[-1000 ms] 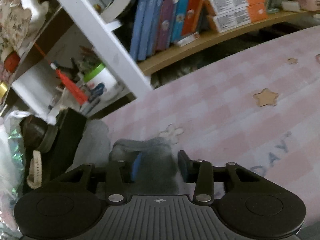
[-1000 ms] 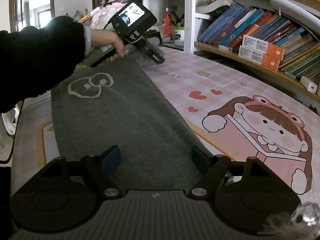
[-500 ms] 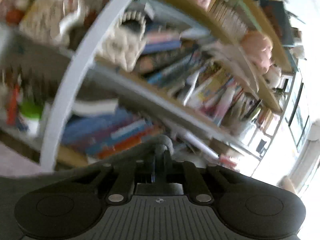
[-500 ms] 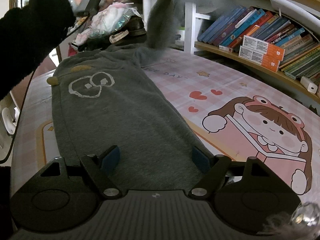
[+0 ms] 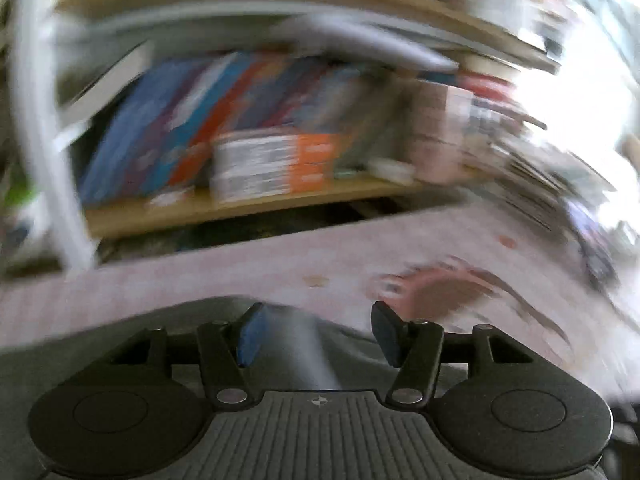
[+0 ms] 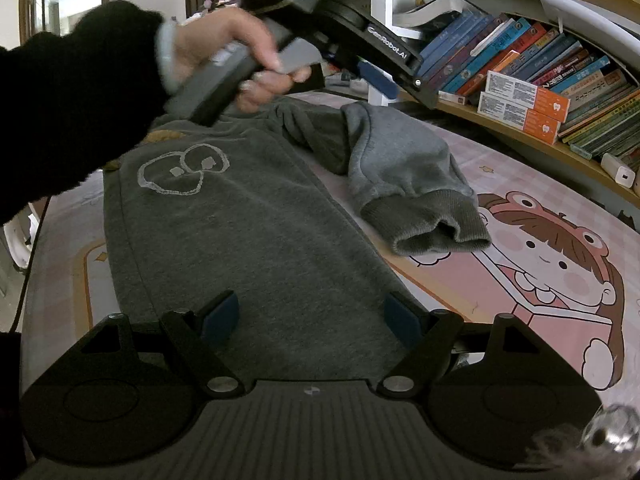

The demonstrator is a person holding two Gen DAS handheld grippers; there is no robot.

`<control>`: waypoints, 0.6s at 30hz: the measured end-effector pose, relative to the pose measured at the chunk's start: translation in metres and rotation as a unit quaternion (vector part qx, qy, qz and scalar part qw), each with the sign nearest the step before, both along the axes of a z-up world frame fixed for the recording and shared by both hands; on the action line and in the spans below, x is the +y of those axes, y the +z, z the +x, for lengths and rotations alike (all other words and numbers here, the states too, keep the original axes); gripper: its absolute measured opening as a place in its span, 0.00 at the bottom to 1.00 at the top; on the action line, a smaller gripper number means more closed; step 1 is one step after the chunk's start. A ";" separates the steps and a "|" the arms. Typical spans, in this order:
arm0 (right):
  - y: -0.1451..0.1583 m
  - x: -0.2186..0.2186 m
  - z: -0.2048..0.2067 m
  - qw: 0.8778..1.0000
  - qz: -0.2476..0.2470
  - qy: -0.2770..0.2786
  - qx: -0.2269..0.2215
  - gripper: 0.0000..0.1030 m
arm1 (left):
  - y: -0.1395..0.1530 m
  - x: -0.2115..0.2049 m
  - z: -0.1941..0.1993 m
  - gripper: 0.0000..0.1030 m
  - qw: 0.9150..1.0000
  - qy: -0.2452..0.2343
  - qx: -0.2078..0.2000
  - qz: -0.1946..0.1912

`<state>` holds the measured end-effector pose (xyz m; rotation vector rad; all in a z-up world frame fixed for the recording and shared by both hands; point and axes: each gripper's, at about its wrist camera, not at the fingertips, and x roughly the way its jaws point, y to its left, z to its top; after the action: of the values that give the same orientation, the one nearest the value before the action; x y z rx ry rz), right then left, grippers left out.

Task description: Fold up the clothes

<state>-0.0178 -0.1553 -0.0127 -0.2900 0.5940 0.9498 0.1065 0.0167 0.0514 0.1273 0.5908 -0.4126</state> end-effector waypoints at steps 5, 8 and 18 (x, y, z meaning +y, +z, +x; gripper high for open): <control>-0.001 -0.001 0.000 1.000 0.000 0.000 -0.001 0.78 | -0.009 -0.064 -0.037 0.57 0.987 -0.128 0.034 0.088; -0.001 0.000 -0.001 1.000 -0.001 -0.001 -0.004 0.78 | -0.029 -0.080 -0.032 0.55 0.983 -0.116 0.056 0.131; -0.001 0.000 -0.002 1.000 -0.001 -0.001 -0.004 0.79 | -0.037 -0.073 0.021 0.07 0.991 -0.070 0.100 0.059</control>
<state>-0.0199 -0.1550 -0.0135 -0.2956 0.5877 0.9453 0.1276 -0.0560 0.0143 0.2439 0.8076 -0.5294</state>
